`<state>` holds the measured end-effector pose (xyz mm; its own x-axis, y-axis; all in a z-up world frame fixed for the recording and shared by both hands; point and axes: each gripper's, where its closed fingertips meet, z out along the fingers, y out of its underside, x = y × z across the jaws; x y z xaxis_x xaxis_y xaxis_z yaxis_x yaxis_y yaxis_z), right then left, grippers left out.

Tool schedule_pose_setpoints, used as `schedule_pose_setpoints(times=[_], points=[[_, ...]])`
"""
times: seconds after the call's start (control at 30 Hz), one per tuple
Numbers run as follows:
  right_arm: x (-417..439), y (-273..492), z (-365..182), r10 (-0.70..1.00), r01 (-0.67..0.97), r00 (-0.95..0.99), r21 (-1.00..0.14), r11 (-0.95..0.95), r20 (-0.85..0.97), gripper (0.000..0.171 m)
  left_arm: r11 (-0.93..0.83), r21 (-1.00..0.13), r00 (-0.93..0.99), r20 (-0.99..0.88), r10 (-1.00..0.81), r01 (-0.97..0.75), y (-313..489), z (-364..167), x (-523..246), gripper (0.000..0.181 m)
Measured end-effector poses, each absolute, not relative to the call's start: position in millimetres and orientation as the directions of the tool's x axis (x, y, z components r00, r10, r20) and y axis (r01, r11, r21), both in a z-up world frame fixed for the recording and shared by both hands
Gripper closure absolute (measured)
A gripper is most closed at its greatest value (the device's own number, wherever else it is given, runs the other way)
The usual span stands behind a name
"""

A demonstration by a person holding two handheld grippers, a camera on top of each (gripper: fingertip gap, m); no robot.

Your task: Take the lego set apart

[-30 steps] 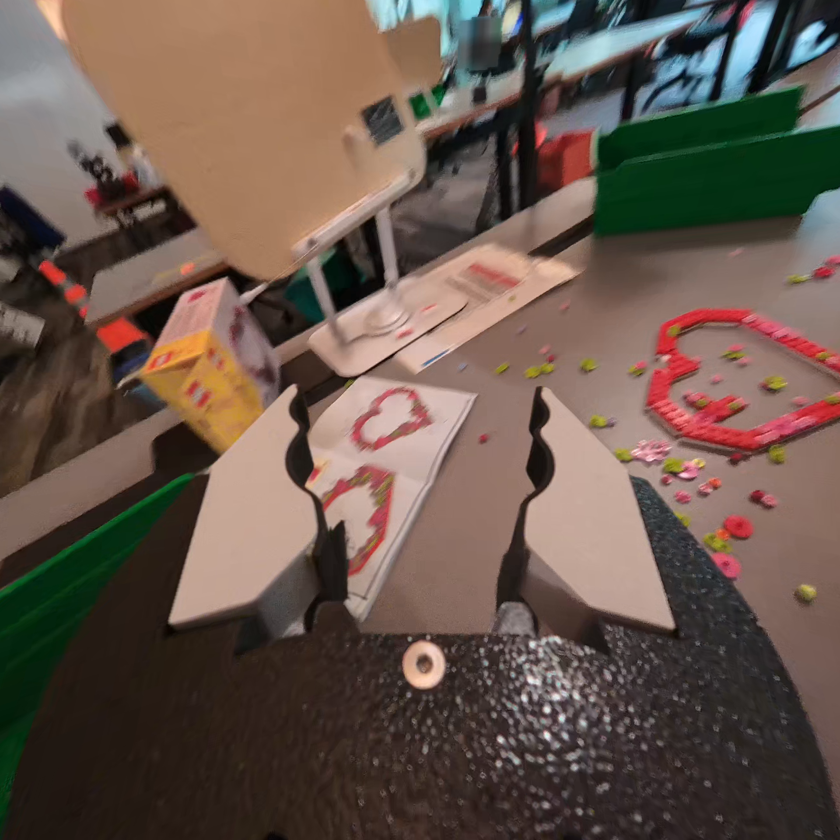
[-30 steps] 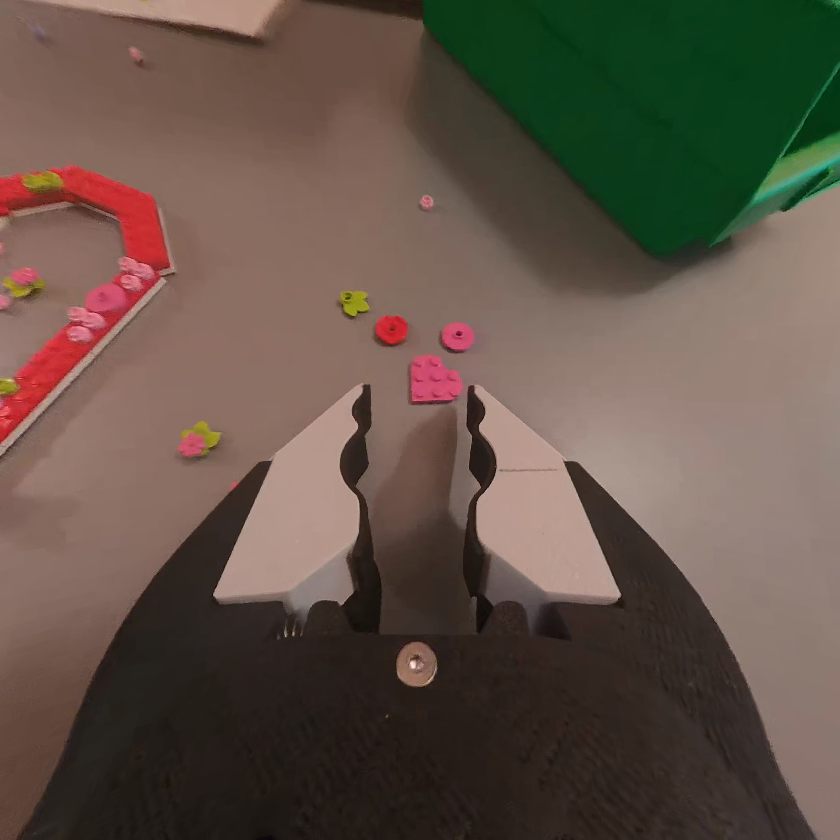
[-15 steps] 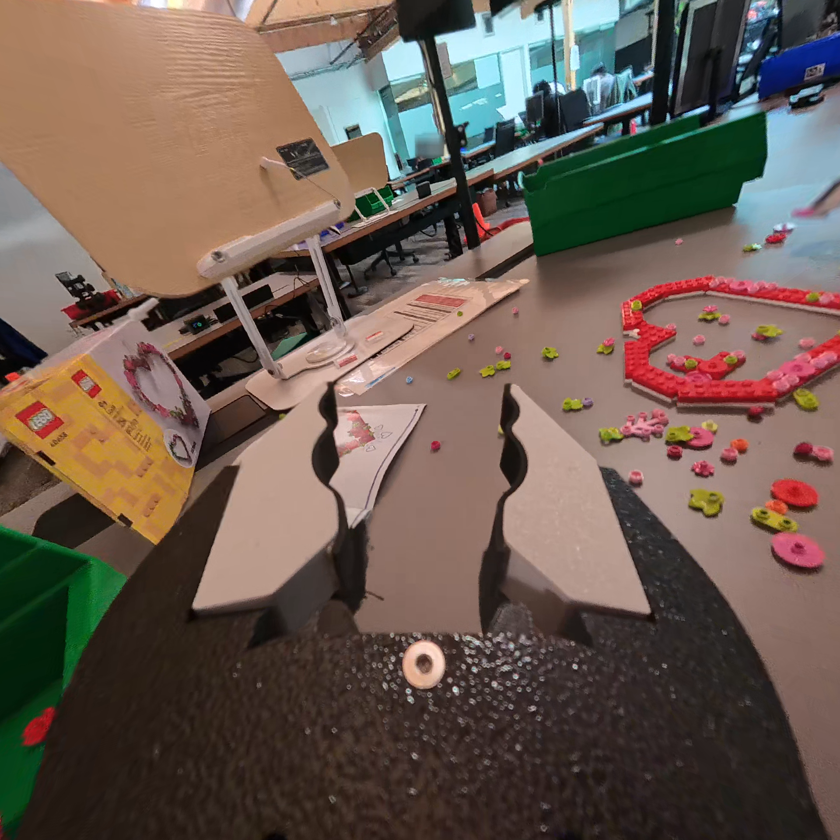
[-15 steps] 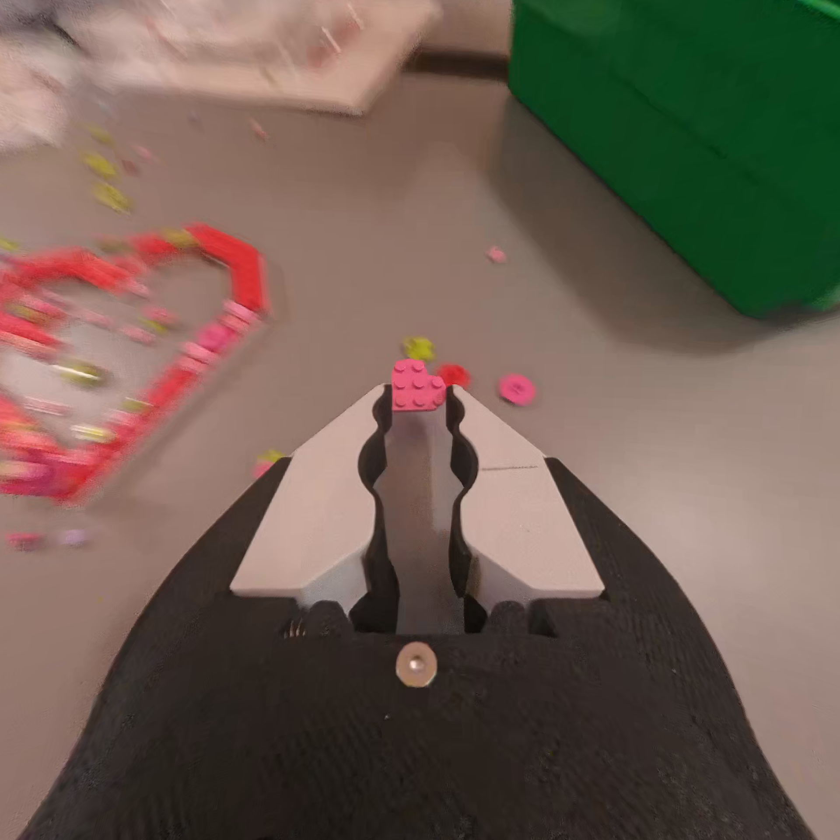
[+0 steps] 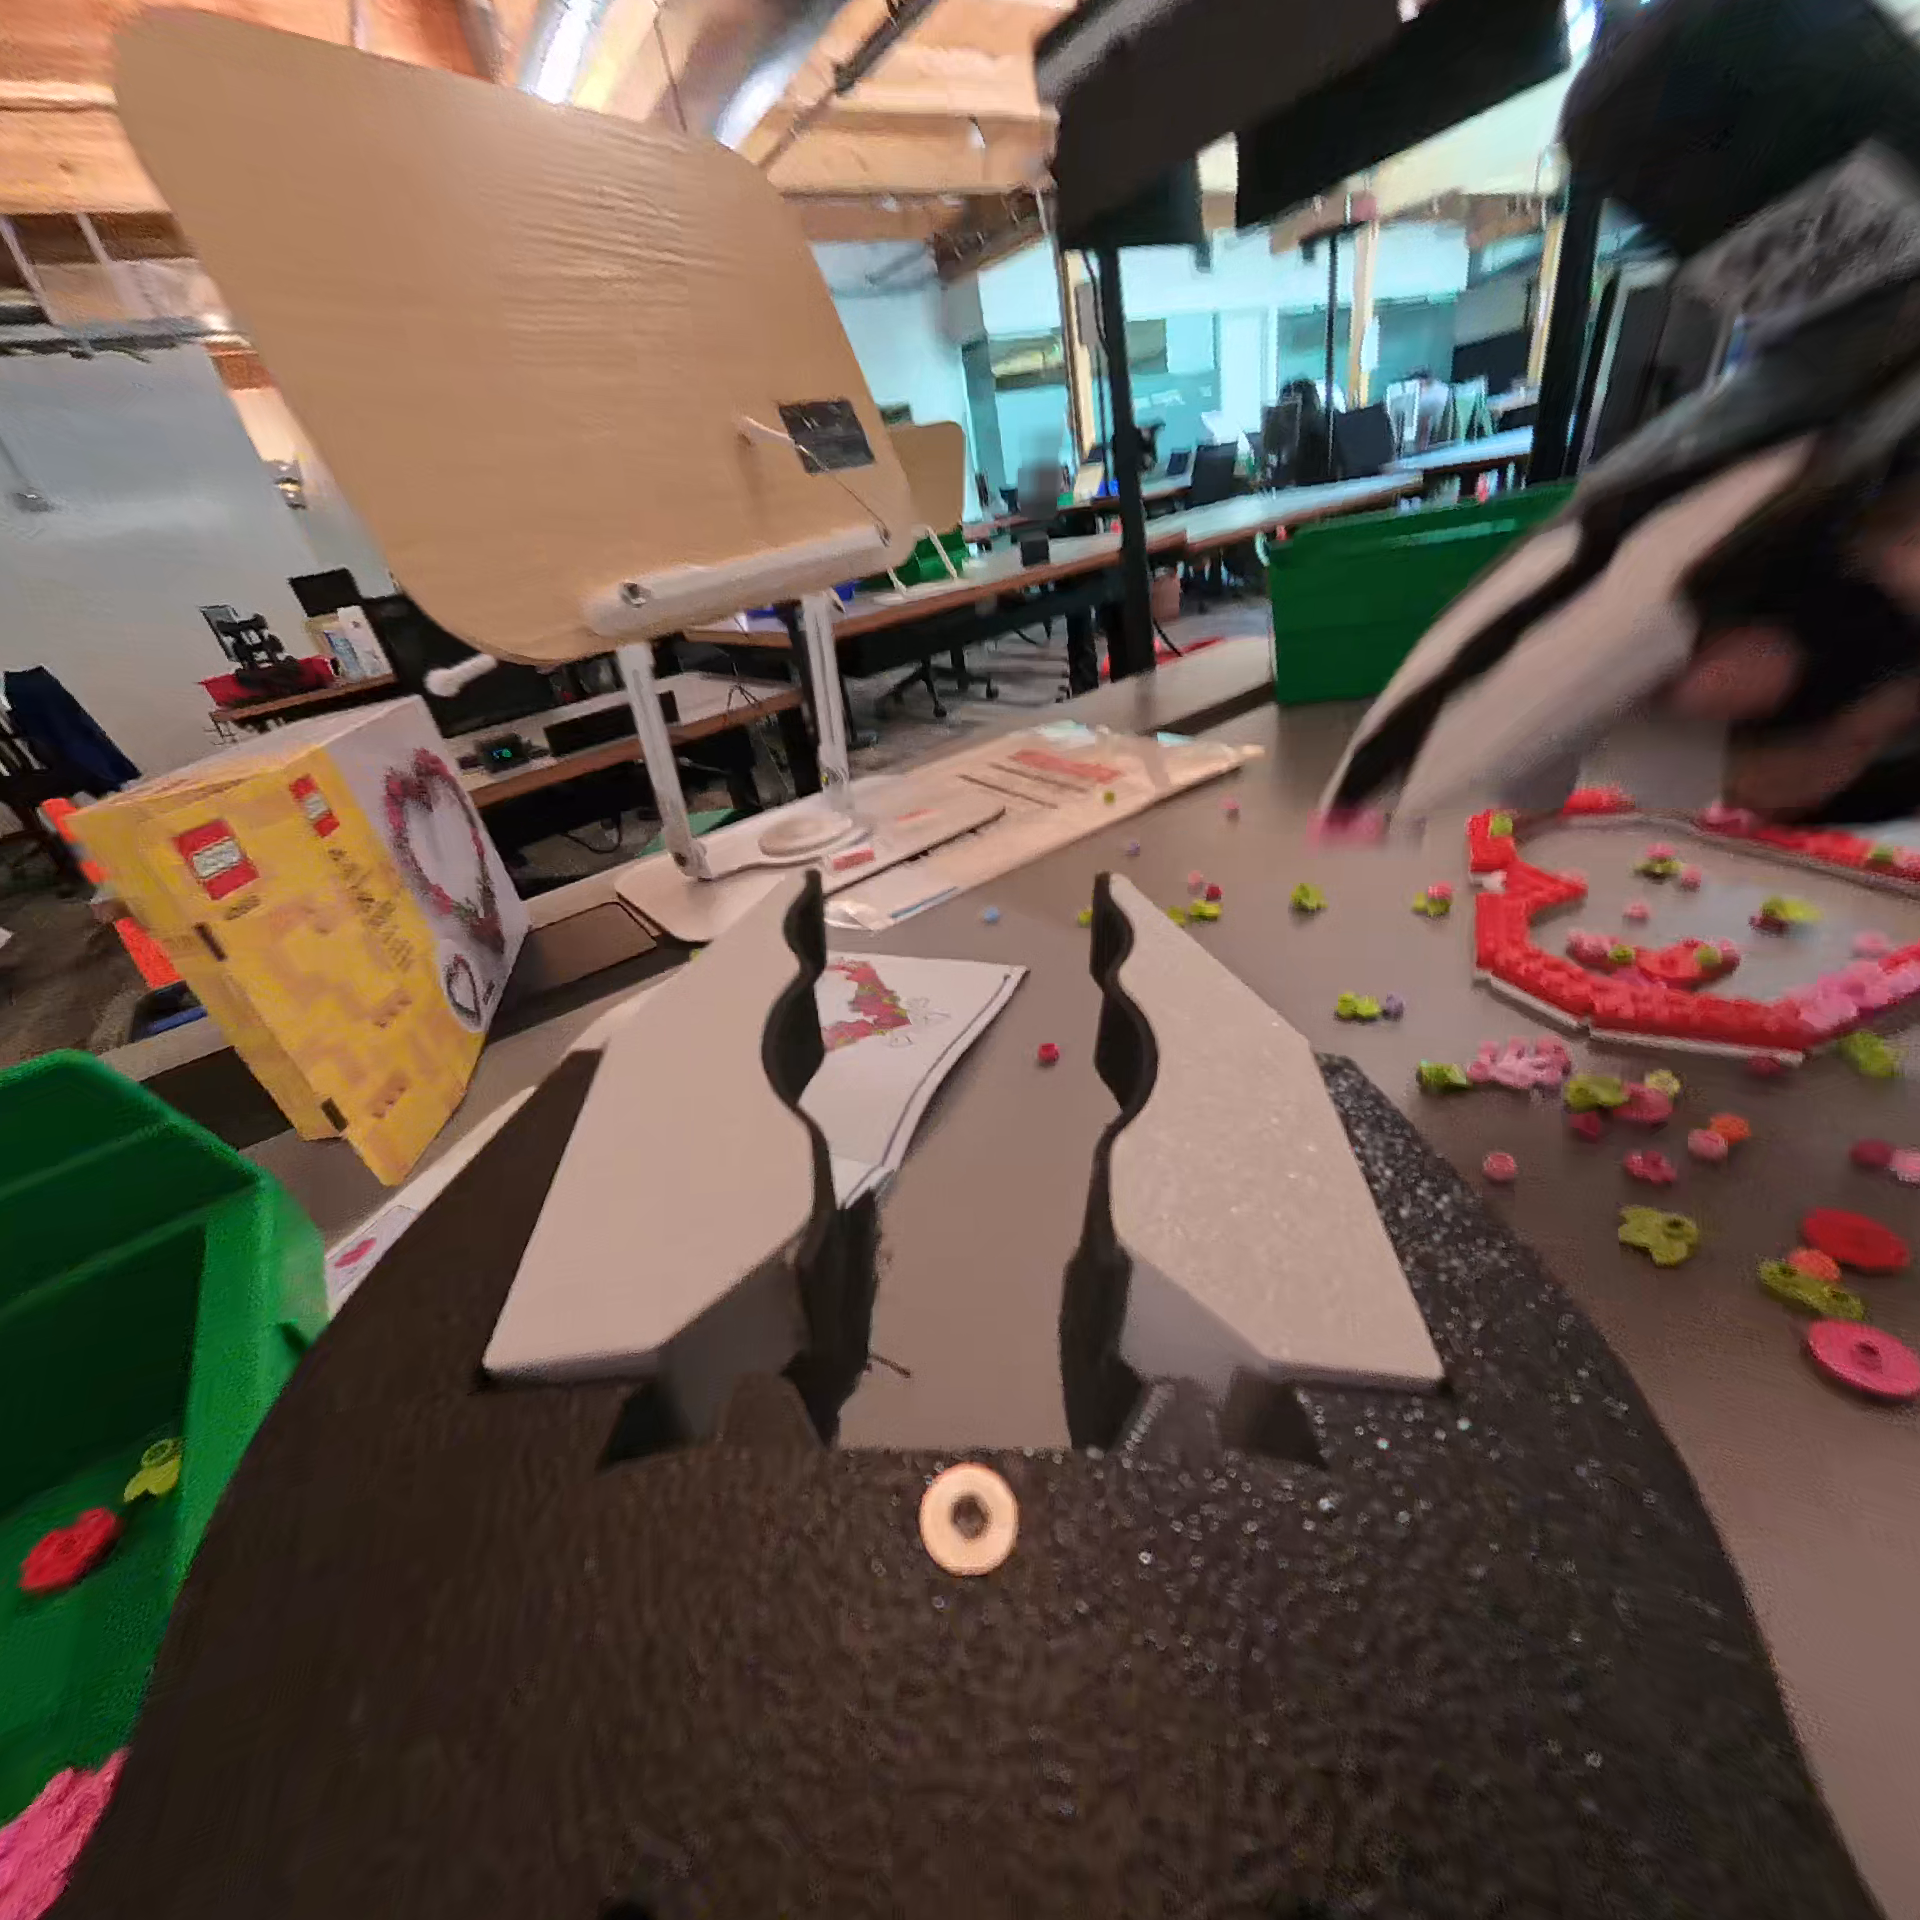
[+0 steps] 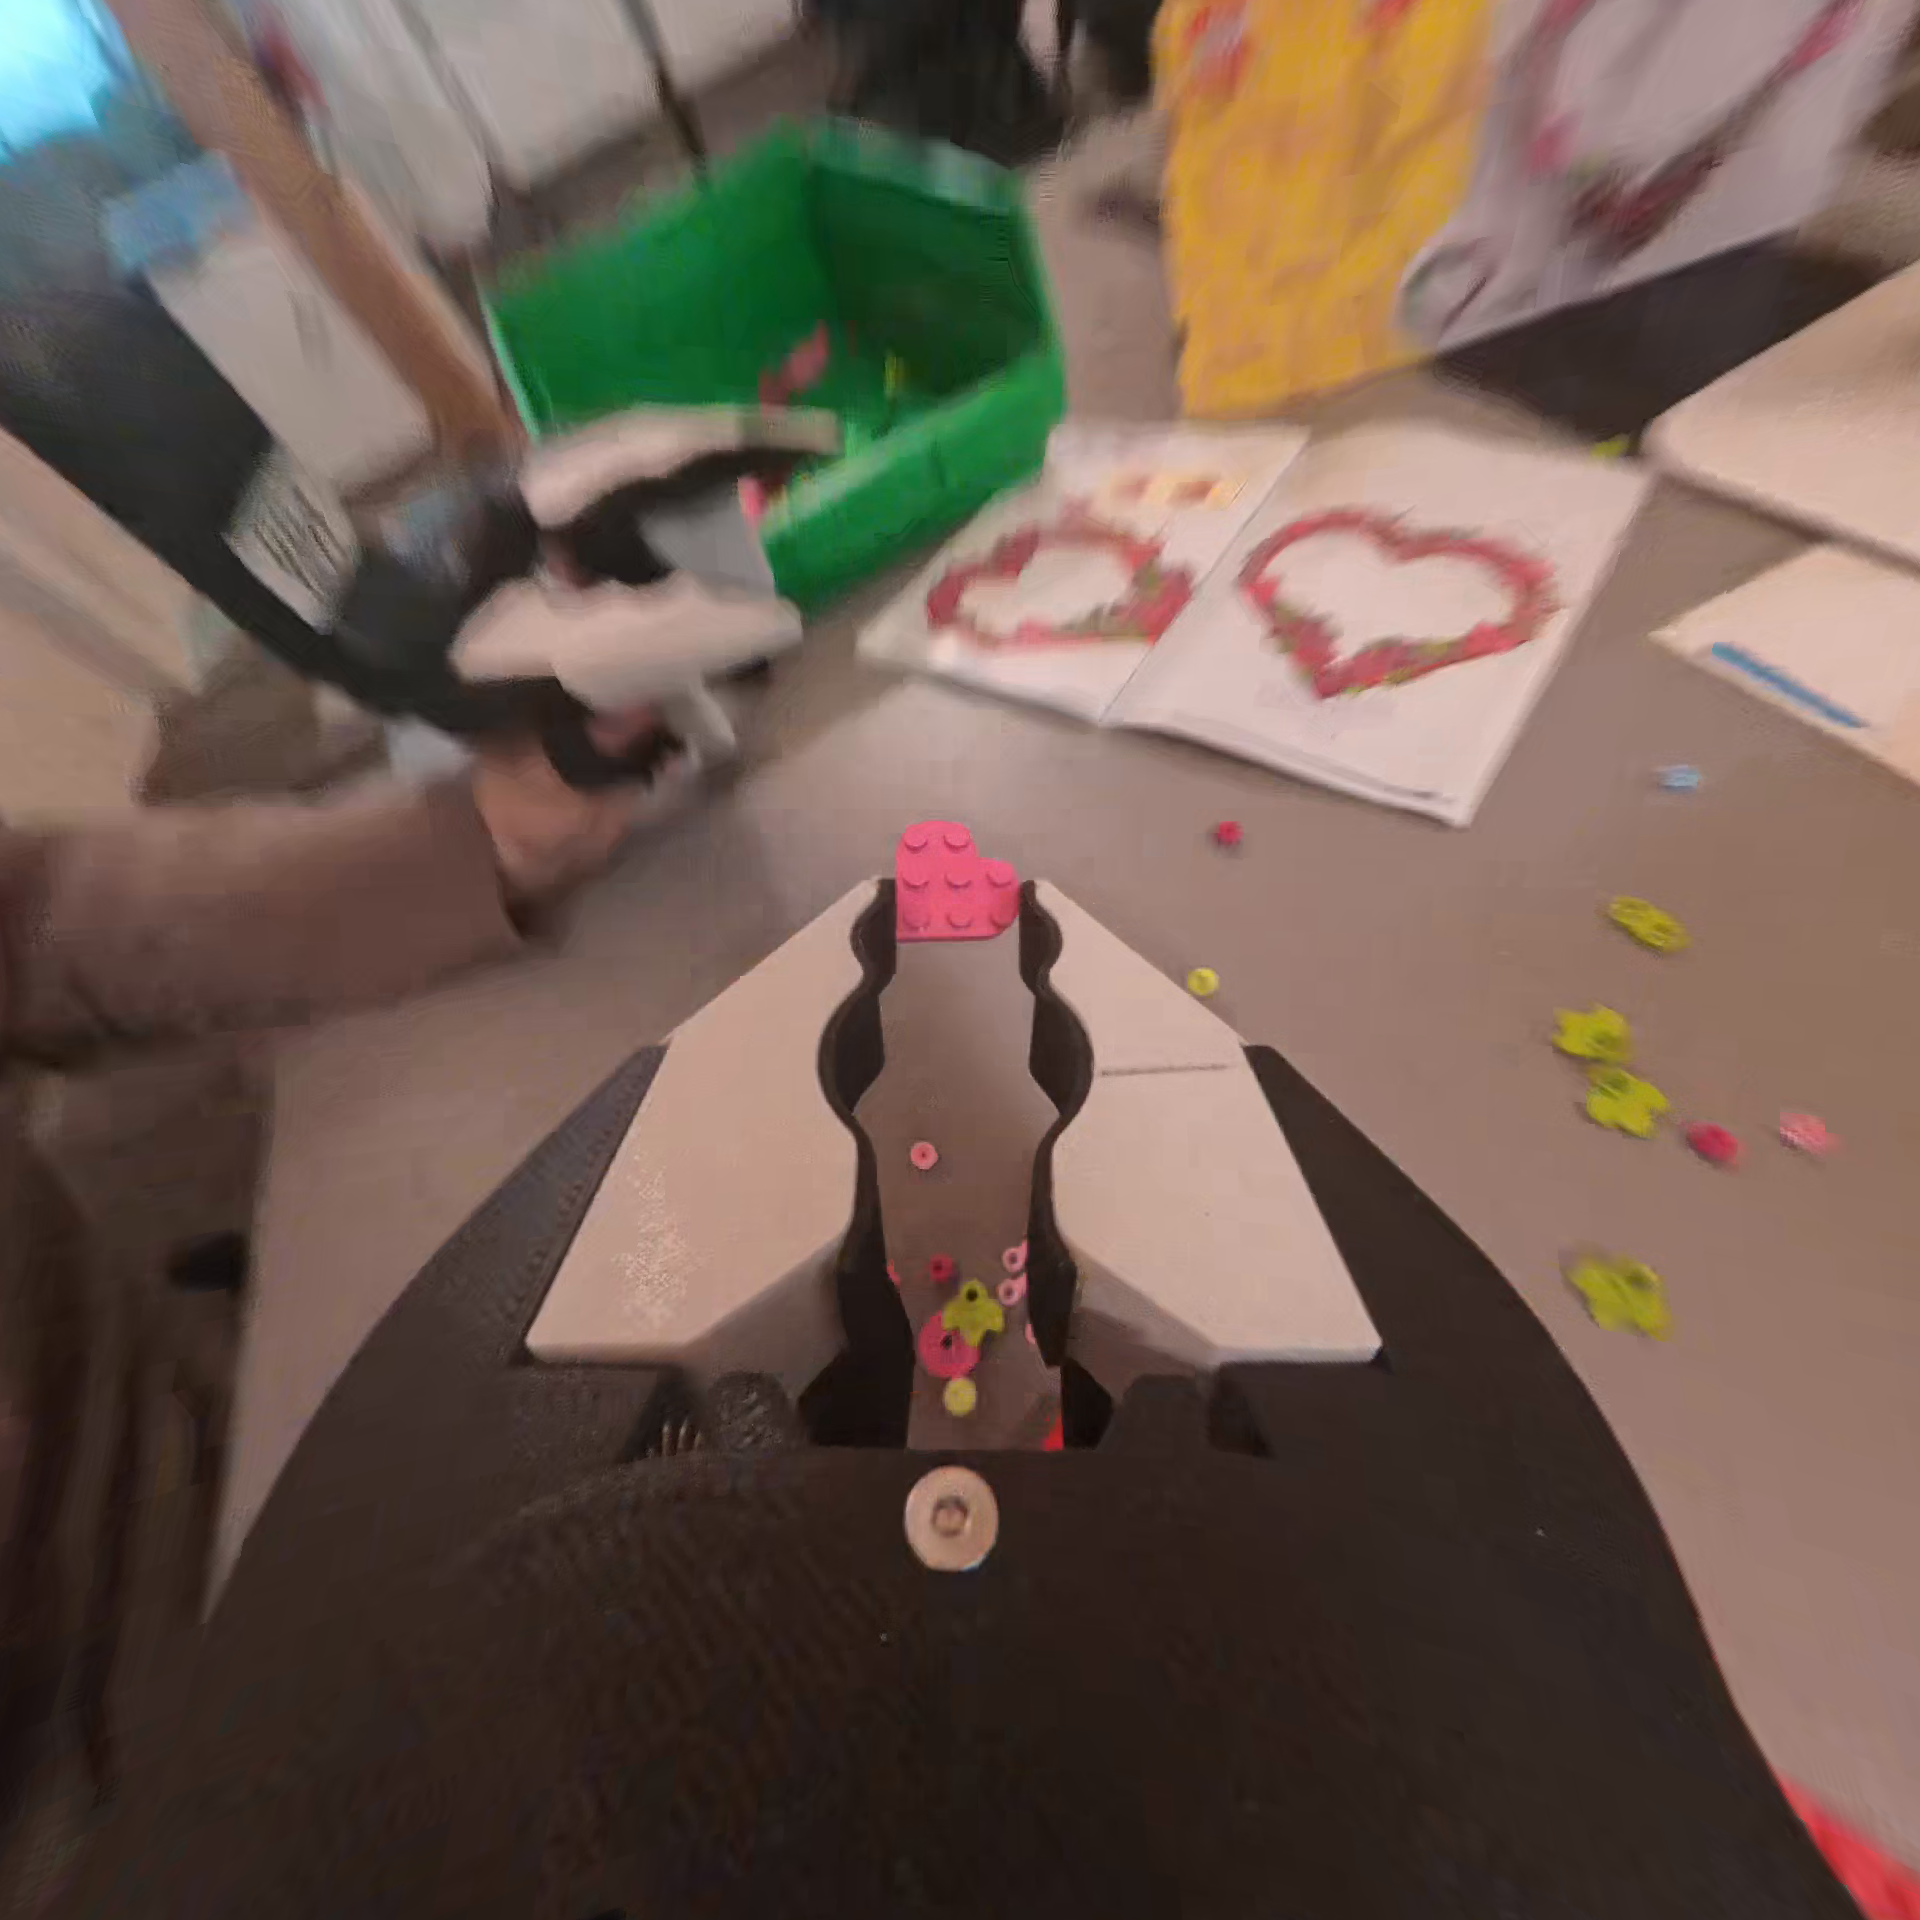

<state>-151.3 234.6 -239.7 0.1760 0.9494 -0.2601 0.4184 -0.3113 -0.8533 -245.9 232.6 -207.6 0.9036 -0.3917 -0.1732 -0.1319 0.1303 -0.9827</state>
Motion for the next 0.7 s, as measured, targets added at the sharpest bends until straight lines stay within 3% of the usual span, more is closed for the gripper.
schedule_pose_setpoints(times=[0.2,0.43,0.6,0.7], points=[[-210.7,195.9,-316.0,0.999,0.704,0.008,-0.709,-0.044,-0.054,0.145,0.143,-0.99,0.911,-0.077,-0.406,-0.02,231.1,-197.0,-258.1,0.136],[-208.9,190.7,-309.5,0.998,0.692,0.056,-0.721,-0.036,0.004,0.115,0.111,-0.994,0.903,-0.067,-0.425,-0.022,234.2,-205.0,-253.7,0.135],[-101.1,207.7,-258.2,0.909,0.548,0.399,-0.826,-0.133,0.119,0.112,0.088,-0.996,0.898,-0.045,-0.438,-0.007,236.5,-209.5,-251.3,0.136],[25.8,231.3,-248.1,0.66,0.414,0.736,-0.873,-0.259,0.153,0.113,0.073,-0.997,0.891,-0.019,-0.454,0.016,237.9,-211.5,-248.2,0.136]])
